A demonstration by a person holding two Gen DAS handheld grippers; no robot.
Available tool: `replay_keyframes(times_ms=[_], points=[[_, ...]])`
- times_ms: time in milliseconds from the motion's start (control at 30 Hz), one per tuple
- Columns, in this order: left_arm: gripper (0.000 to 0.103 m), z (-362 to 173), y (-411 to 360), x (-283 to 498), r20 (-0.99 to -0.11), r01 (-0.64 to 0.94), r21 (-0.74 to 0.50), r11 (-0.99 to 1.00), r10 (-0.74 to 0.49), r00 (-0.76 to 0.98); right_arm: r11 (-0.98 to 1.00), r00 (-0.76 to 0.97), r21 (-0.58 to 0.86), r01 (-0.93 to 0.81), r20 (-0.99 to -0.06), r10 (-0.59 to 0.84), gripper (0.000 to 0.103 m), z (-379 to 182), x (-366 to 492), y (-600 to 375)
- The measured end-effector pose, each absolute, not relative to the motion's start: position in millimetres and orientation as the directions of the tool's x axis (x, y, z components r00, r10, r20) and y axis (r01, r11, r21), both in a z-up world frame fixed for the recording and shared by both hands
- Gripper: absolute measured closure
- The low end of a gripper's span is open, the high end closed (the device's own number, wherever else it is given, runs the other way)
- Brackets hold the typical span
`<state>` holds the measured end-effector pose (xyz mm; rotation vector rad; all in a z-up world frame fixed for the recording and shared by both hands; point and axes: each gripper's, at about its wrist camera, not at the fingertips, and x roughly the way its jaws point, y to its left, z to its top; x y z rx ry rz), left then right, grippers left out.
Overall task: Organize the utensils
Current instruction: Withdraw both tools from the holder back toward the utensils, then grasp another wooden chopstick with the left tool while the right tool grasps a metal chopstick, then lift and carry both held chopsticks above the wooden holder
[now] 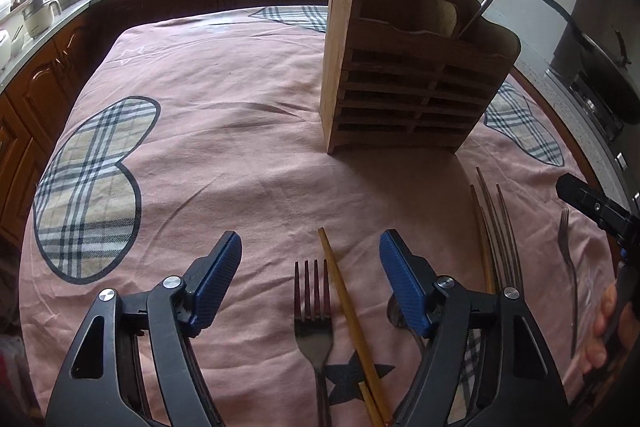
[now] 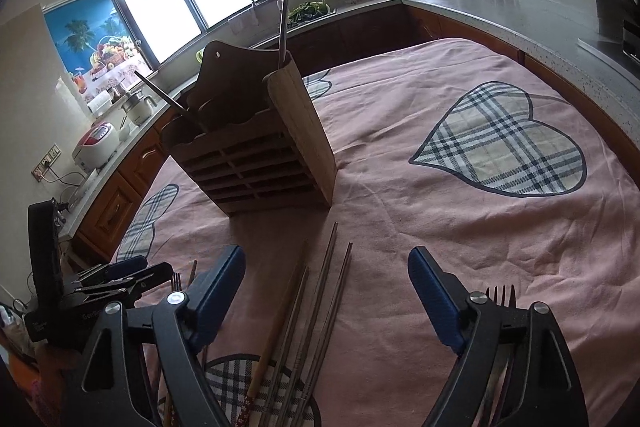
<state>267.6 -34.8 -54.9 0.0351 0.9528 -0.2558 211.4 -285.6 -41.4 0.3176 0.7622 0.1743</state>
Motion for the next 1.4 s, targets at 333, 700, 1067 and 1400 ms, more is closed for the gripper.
replay_keyframes(times_ms=[333, 700, 1067, 1400], points=[[0.061, -75, -60, 281, -0.865, 0.339, -0.045, 0.940, -0.206, 0.457, 0.966, 0.641, 0.251, -0.063, -0.731, 0.232, 0.070, -62, 264, -264], [0.095, -79, -68, 281, -0.863, 0.375, -0.063, 0.925, -0.240, 0.446, 0.978, 0.577, 0.199, -0.060, -0.793, 0.197, 0.096, -92, 289, -253], [0.099, -27, -41, 265, -0.767, 0.329, -0.200, 0.923, -0.356, 0.533, 0.948, 0.668, 0.307, -0.080, -0.689, 0.280, 0.098, -43, 255, -271], [0.099, 18, -11, 240, -0.660, 0.278, -0.293, 0.915, -0.404, 0.633, 0.933, 0.746, 0.343, -0.103, -0.594, 0.301, 0.099, 5, 223, -277]])
